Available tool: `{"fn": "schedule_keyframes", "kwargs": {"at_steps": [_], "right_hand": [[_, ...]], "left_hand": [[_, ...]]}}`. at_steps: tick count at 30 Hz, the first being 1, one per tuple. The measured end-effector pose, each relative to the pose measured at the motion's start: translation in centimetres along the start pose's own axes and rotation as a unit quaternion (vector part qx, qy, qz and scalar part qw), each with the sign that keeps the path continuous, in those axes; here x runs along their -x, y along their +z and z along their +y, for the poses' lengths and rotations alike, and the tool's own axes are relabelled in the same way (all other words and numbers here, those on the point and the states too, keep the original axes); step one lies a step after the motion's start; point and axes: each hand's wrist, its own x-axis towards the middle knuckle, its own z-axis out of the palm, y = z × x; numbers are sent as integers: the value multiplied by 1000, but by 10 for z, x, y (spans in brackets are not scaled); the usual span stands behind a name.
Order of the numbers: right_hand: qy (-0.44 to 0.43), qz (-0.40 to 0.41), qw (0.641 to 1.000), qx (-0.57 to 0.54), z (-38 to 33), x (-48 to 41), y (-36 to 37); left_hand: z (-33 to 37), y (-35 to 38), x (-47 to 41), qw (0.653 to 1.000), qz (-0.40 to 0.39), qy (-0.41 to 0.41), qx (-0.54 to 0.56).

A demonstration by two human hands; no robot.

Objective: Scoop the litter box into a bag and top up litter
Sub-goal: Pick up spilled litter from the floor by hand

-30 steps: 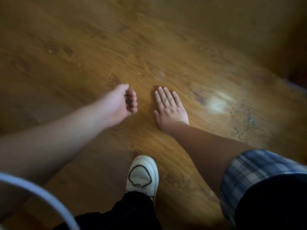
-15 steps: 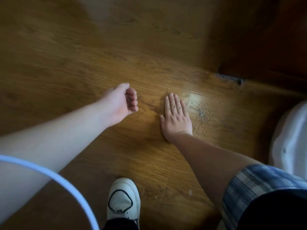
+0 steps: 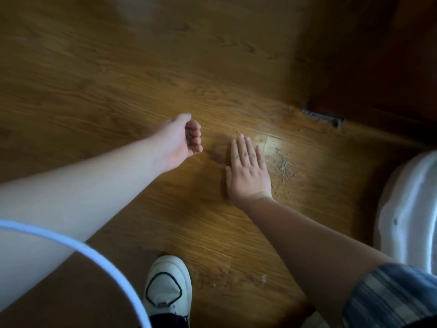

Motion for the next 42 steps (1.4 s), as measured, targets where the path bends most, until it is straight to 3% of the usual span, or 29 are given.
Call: {"fn": "schedule_keyframes", "kwargs": {"at_steps": [8,15,29,35,42], "right_hand": [[-119,-21,993,-4,-100,-81,8],[-142,-25,987,72,-121,-140,10],[58,18,998,11,5,-97,-3],[145,-3,989,4,44,-49,0],[177,-46,983,1,62,1,-2]], "left_hand": [[16,-73,5,991,108,11,73],[13,-86,12,987,115,17,114],[20,11,-3,997,52,14,48],[16,69,-4,1000,-7,16,24],[-5,114,-6,998,-55,4,-15]]}}
